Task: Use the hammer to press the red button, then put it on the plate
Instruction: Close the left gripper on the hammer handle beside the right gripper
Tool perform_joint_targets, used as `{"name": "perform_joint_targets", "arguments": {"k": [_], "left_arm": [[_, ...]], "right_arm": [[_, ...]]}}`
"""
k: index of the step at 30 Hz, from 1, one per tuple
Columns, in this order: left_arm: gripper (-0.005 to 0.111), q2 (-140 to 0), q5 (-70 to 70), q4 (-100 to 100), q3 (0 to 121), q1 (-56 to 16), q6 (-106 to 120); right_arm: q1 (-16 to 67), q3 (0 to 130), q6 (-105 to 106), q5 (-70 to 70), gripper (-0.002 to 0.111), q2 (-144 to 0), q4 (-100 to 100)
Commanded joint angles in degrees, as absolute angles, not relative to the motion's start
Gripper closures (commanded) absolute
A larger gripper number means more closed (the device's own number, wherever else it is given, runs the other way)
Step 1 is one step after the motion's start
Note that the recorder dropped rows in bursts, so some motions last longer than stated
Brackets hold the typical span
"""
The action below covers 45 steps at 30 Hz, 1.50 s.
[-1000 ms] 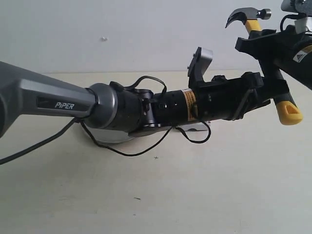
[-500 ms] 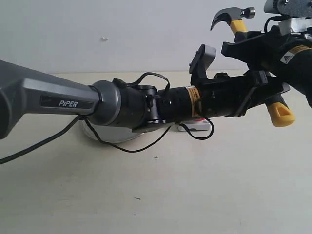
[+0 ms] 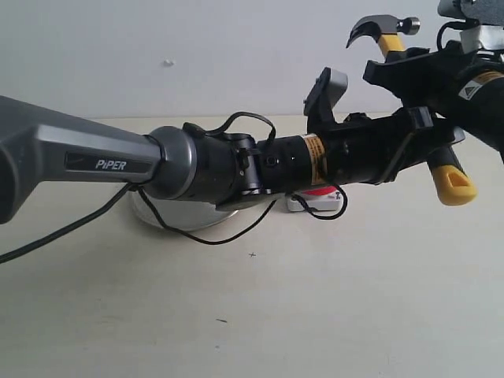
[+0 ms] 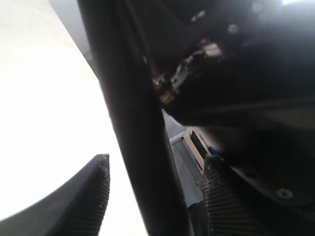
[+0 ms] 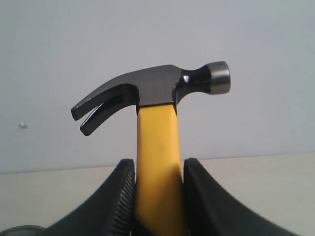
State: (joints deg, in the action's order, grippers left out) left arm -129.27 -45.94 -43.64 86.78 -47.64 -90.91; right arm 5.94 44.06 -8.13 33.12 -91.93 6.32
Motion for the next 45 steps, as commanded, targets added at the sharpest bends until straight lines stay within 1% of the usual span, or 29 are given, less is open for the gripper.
{"name": "perform_joint_targets", "arguments": {"k": [1,3,5,6,9,12,16,20,28,34,35,38,43,45], "left_arm": [[0.051,-129.3,-45.7,-43.0,87.3,-48.0,-91.9],[0.050,-129.3,-45.7,-43.5,87.3,-48.0,-94.8],[0.045,-129.3,-45.9,-43.3,87.3,-48.0,-95.4],[0.044,-129.3,-45.9,-43.3,87.3,-48.0,-95.4],[0.044,-129.3,-45.8,-43.4,87.3,-48.0,-95.3],[0.044,-129.3,-45.6,-43.4,87.3,-48.0,-95.1],[0.048,-129.3,-45.6,-43.7,87.3,-48.0,-94.4],[0.063,-129.3,-45.8,-44.4,87.3,-48.0,-93.4],[0.064,-129.3,-46.2,-47.1,87.3,-48.0,-93.1],[0.065,-129.3,-45.8,-47.4,87.3,-47.9,-93.0],[0.067,-129.3,-45.9,-47.3,87.3,-47.9,-92.4],[0.079,-129.3,-46.9,-47.4,87.3,-47.9,-90.4],[0.090,-129.3,-47.1,-48.2,87.3,-47.9,-88.6],[0.099,-129.3,-47.1,-48.9,87.3,-47.9,-88.5]], "right_arm": [[6.0,44.4,-8.1,36.2,0.108,-90.6,6.1],[7.0,44.4,-7.1,36.4,0.108,-90.6,5.3],[9.0,44.4,-3.4,37.1,0.108,-90.6,6.2],[9.4,44.4,-1.9,37.2,0.108,-90.6,7.1],[10.4,44.4,2.8,37.2,0.108,-90.6,13.3],[10.6,44.4,3.9,37.0,0.108,-90.6,14.3],[10.6,44.4,3.9,36.6,0.108,-90.6,14.3],[10.6,44.4,3.9,36.2,0.108,-90.6,14.3],[10.6,44.4,4.8,36.1,0.108,-90.6,14.2],[10.6,44.4,4.7,35.9,0.108,-90.6,10.4],[10.6,44.4,4.7,35.9,0.108,-90.6,10.4],[10.6,44.4,4.7,35.5,0.108,-90.6,10.4],[10.6,44.4,4.8,35.4,0.108,-90.6,10.5],[10.6,44.4,5.1,35.4,0.108,-90.6,10.6]]}}
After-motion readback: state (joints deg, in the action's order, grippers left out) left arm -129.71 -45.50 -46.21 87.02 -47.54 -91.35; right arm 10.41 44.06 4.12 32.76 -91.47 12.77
